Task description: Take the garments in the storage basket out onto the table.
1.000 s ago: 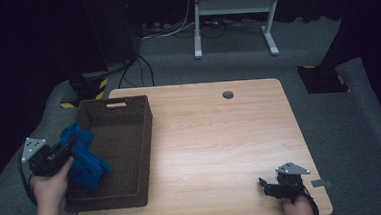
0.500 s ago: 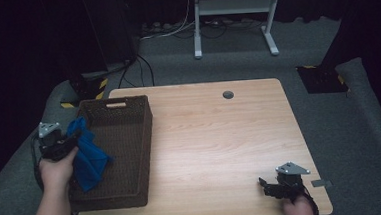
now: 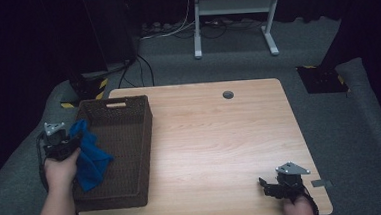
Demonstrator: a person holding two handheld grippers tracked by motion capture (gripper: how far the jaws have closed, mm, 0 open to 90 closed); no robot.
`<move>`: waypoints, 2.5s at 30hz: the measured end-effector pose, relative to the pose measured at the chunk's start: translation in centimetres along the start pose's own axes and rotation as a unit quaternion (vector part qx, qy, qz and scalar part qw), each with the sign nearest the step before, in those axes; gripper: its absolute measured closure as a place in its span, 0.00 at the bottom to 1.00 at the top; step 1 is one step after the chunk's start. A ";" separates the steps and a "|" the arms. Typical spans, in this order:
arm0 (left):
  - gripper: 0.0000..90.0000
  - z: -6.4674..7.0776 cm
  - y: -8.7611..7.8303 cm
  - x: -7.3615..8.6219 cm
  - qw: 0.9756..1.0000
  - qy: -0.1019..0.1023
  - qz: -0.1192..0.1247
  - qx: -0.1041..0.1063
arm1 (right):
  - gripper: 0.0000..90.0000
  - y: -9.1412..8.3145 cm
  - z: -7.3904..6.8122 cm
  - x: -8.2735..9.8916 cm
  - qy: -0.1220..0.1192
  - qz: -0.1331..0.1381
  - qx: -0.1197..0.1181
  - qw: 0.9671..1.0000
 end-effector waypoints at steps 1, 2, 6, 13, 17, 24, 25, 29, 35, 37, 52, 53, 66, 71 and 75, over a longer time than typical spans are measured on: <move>0.88 0.0 0.2 -0.1 1.000 -0.001 -0.004 -0.007 | 0.13 0.0 0.0 0.0 0.000 0.000 0.000 1.000; 0.88 0.1 0.4 -0.1 1.000 0.000 -0.009 -0.014 | 0.13 0.0 0.0 0.0 0.000 0.000 0.000 1.000; 0.88 1.7 1.9 -0.4 0.998 0.015 -0.036 -0.043 | 0.13 0.0 0.0 0.0 0.000 0.000 0.000 1.000; 0.70 10.7 5.6 -0.5 0.994 0.018 -0.092 0.052 | 0.13 0.0 0.0 0.0 0.000 0.000 -0.003 1.000; 0.65 14.8 4.5 -2.0 0.992 0.072 -0.063 0.086 | 0.13 0.0 0.0 0.0 0.000 0.000 -0.003 1.000; 0.66 12.7 3.2 -1.3 0.989 0.108 -0.068 0.078 | 0.13 0.0 -0.1 0.0 -0.001 0.000 -0.005 1.000; 0.66 12.2 3.2 -0.9 0.988 0.110 -0.072 0.077 | 0.13 0.0 -0.1 0.0 0.000 0.000 -0.005 1.000; 0.70 10.5 3.1 0.8 0.985 0.109 -0.097 0.089 | 0.13 0.0 -0.1 0.0 0.000 0.000 -0.005 1.000; 0.73 8.1 3.3 3.9 0.973 0.165 -0.139 0.077 | 0.13 0.0 -0.1 0.0 -0.001 0.000 -0.005 1.000; 0.76 7.3 3.4 5.1 0.969 0.173 -0.159 0.073 | 0.13 0.0 -0.1 0.0 -0.001 0.000 -0.005 1.000; 0.66 5.2 3.3 8.9 0.951 0.209 -0.210 0.086 | 0.13 0.0 -0.1 0.0 -0.001 0.000 -0.005 1.000; 0.68 5.1 3.3 9.1 0.950 0.210 -0.214 0.084 | 0.13 0.0 -0.1 0.0 -0.001 0.000 -0.005 1.000; 0.99 6.0 1.6 9.1 0.942 0.243 -0.217 0.082 | 0.13 0.0 -0.1 0.0 -0.001 0.000 -0.005 1.000; 0.99 7.4 -0.1 8.7 0.934 0.272 -0.207 0.101 | 0.13 0.0 -0.1 0.0 -0.001 0.000 -0.005 1.000; 0.99 9.1 -1.5 8.7 0.925 0.301 -0.202 0.118 | 0.13 0.0 -0.1 0.0 -0.001 0.000 -0.005 1.000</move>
Point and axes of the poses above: each handheld gripper's, and its own axes: y roughly forward along the jaws, x roughly out of its underside, z roughly to its right, the point moved 10 cm from there along y, roughly forward along the jaws, and after that the axes turned 7 degrees about -x, right-handed, at the moved point
